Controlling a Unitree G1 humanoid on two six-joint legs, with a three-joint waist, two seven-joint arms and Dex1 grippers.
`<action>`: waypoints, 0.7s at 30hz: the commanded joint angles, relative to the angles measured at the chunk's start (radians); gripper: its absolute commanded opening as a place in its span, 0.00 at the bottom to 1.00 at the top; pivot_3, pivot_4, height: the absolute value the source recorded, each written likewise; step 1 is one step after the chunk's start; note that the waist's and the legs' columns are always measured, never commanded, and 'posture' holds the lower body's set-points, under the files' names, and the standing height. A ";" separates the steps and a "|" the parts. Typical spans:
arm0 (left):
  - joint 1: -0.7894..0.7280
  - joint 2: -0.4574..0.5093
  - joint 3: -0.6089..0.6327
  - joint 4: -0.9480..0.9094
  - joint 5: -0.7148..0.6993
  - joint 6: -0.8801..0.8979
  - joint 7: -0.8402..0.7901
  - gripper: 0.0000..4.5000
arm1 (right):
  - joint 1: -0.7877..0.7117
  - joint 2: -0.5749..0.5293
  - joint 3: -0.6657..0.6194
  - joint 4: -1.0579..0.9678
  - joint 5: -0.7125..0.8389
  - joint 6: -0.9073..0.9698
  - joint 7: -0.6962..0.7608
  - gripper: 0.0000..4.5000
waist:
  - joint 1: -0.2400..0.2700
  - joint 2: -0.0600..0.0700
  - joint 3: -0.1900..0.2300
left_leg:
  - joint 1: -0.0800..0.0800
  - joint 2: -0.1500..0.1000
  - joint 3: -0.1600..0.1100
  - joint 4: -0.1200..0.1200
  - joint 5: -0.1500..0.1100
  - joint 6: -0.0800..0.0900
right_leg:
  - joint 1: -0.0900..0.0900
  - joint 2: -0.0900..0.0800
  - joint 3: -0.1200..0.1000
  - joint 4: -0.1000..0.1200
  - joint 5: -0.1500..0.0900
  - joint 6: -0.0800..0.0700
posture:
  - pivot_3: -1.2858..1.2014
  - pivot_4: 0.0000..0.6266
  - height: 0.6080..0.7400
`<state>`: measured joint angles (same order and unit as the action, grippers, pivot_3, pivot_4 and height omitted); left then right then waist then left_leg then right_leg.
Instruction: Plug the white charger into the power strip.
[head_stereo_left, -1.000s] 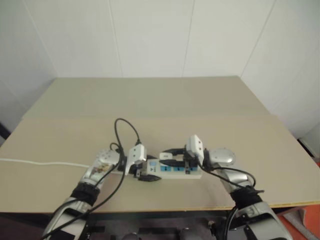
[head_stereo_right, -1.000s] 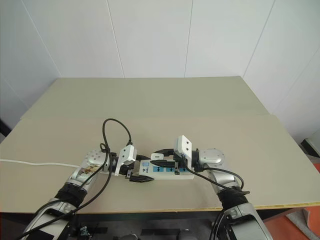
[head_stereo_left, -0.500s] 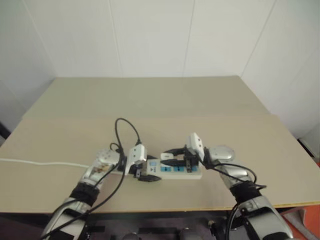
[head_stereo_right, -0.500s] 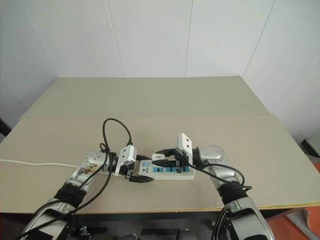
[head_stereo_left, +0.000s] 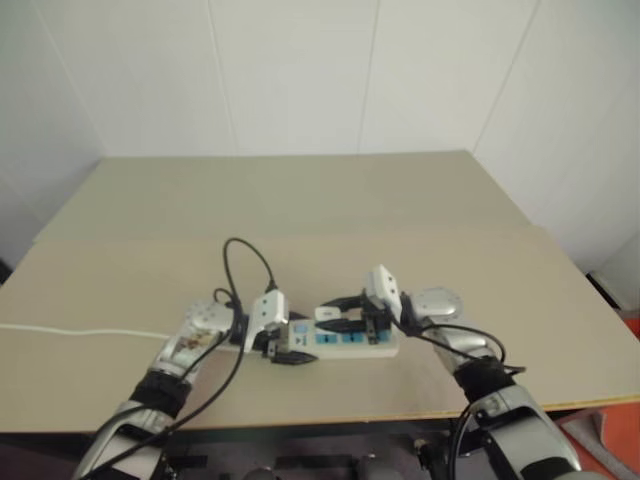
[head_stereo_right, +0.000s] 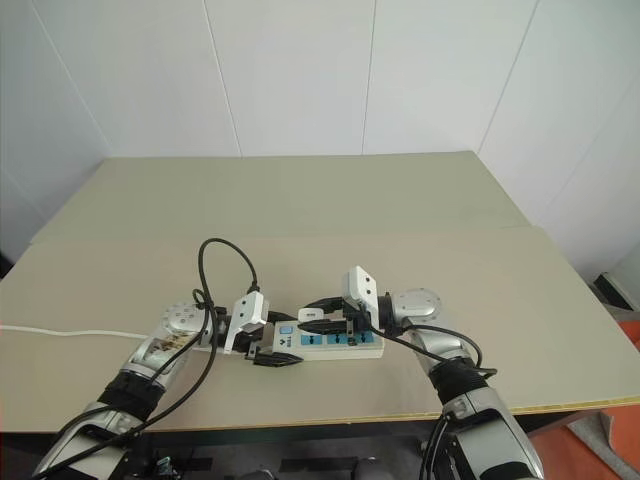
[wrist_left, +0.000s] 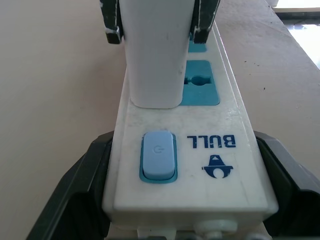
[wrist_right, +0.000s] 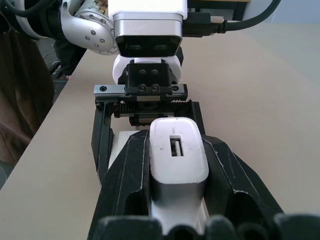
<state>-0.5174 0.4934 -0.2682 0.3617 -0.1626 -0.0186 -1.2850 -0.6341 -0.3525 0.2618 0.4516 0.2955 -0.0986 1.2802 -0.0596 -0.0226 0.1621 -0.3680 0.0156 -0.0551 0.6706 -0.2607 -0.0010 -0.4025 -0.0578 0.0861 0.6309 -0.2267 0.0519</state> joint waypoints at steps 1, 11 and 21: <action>0.015 0.053 0.006 -0.018 0.023 0.002 -0.018 0.74 | 0.025 -0.030 0.008 0.068 -0.072 0.050 -0.030 0.42 | -0.002 0.000 0.000 | 0.000 0.000 0.000 0.000 0.000 0.000 | 0.000 0.000 0.000 0.000 0.000 0.000 | 0.52 0.24 1.00; 0.019 0.050 0.003 -0.023 0.022 0.007 -0.013 0.74 | 0.049 -0.032 0.004 0.005 -0.075 0.071 -0.013 0.99 | -0.009 -0.001 -0.001 | 0.000 0.000 0.000 -0.001 0.000 0.000 | 0.000 0.000 0.000 0.000 0.000 0.000 | 0.52 0.24 1.00; 0.008 0.040 0.056 -0.065 -0.060 0.092 -0.017 1.00 | 0.020 -0.065 -0.059 -0.081 -0.017 0.161 0.009 1.00 | -0.007 0.000 0.001 | -0.001 0.000 0.000 -0.001 0.000 0.000 | -0.002 0.000 0.001 0.000 0.000 0.000 | 0.52 0.24 1.00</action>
<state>-0.5030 0.5241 -0.2483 0.3374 -0.1876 0.0544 -1.2926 -0.6139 -0.4040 0.2282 0.3939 0.2589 0.0463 1.2849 -0.0664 -0.0230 0.1630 -0.3697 0.0152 -0.0550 0.6692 -0.2606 -0.0010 -0.4052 -0.0580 0.0866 0.6312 -0.2269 0.0516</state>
